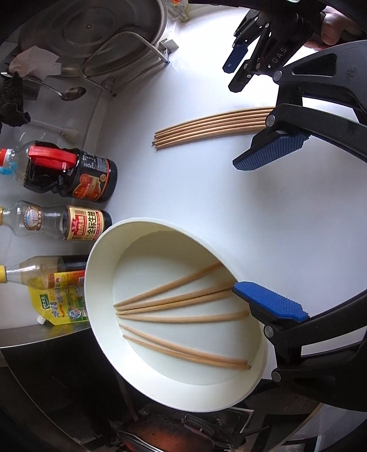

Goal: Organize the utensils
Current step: 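Raise both open tools out of the basin and back toward the chopsticks, then lower the left tool onto the chopstick row while the right tool separates one chopstick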

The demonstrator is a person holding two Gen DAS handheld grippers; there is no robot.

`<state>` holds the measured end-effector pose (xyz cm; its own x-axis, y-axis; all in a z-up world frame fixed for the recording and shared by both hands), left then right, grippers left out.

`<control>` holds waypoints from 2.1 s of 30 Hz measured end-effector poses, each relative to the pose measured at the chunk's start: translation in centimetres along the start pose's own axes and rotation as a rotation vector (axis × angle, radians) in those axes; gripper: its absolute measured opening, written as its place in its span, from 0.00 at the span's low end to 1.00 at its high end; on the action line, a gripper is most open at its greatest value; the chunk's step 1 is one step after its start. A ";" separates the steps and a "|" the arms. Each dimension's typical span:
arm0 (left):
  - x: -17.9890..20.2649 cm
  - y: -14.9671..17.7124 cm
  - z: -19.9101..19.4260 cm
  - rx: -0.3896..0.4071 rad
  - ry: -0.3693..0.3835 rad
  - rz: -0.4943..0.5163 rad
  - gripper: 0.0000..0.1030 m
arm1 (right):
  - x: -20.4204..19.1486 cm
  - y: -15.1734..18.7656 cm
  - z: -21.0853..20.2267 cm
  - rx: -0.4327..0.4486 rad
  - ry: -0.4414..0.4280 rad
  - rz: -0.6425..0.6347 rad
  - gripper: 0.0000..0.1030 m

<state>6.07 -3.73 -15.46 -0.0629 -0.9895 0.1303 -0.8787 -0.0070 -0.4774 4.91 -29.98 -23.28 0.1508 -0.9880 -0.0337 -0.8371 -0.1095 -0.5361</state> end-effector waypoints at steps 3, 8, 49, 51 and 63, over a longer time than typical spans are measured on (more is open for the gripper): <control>0.9 0.6 0.6 -0.014 0.010 0.013 0.78 | 0.0 0.5 0.6 -0.007 -0.007 -0.008 0.45; 1.8 1.6 1.7 -0.032 0.008 0.017 0.78 | -0.4 1.0 1.9 -0.019 -0.019 -0.013 0.45; 8.5 4.0 7.3 -0.094 0.063 0.097 0.78 | 4.3 1.8 3.7 0.010 -0.003 -0.023 0.45; 8.7 4.3 7.7 -0.100 0.056 0.106 0.78 | 4.8 1.9 3.6 0.013 0.001 -0.019 0.45; 8.5 5.0 8.9 -0.116 0.024 0.121 0.78 | 5.2 2.0 3.5 0.026 -0.005 -0.013 0.45</control>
<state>5.38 -13.45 -24.47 -0.1819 -0.9783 0.0994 -0.9126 0.1303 -0.3875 5.86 -34.93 -27.53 0.1639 -0.9860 -0.0306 -0.8211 -0.1191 -0.5582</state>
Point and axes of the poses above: each gripper's, at about its wrist camera, not at the fingertips, and z roughly the way its jaws point, x to its right, y to its underside, the point moved 8 cm from there along z, roughly the way its jaws point, and after that the axes turned 9 degrees about -z, right-handed, at the moved point
